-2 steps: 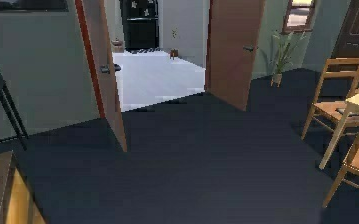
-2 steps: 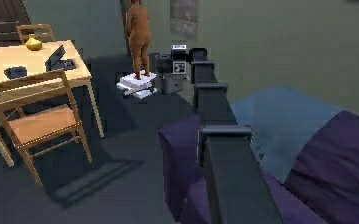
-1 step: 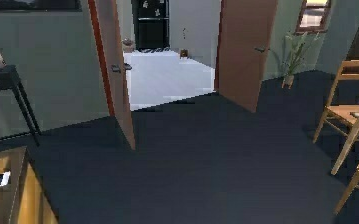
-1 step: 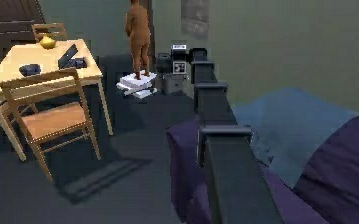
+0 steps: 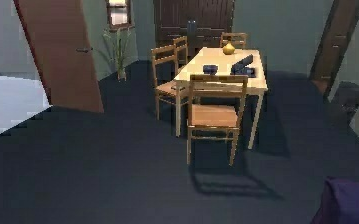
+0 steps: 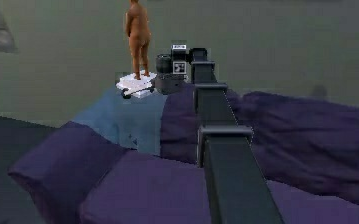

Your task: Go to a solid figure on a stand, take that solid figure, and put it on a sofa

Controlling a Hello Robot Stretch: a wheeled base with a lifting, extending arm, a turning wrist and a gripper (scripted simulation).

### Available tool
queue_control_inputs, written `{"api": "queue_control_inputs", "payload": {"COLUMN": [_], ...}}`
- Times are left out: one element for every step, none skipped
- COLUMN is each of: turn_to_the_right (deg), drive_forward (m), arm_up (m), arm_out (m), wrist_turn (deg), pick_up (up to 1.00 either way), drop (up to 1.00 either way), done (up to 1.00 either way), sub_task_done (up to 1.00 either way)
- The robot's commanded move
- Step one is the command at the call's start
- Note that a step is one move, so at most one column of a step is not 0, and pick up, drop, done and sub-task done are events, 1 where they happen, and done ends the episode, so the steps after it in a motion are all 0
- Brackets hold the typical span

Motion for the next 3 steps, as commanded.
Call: {"api": "queue_control_inputs", "payload": {"turn_to_the_right": [45.0,45.0,15.0], "drive_forward": [0.00,0.00,0.00], "arm_up": [0.00,0.00,0.00], "arm_out": [0.00,0.00,0.00], "wrist_turn": [0.0,0.0,0.0], "pick_up": [0.00,0.00,0.00], "drop": [0.00,0.00,0.00], "done": [0.00,0.00,0.00], "sub_task_done": [0.00,0.00,0.00]}}
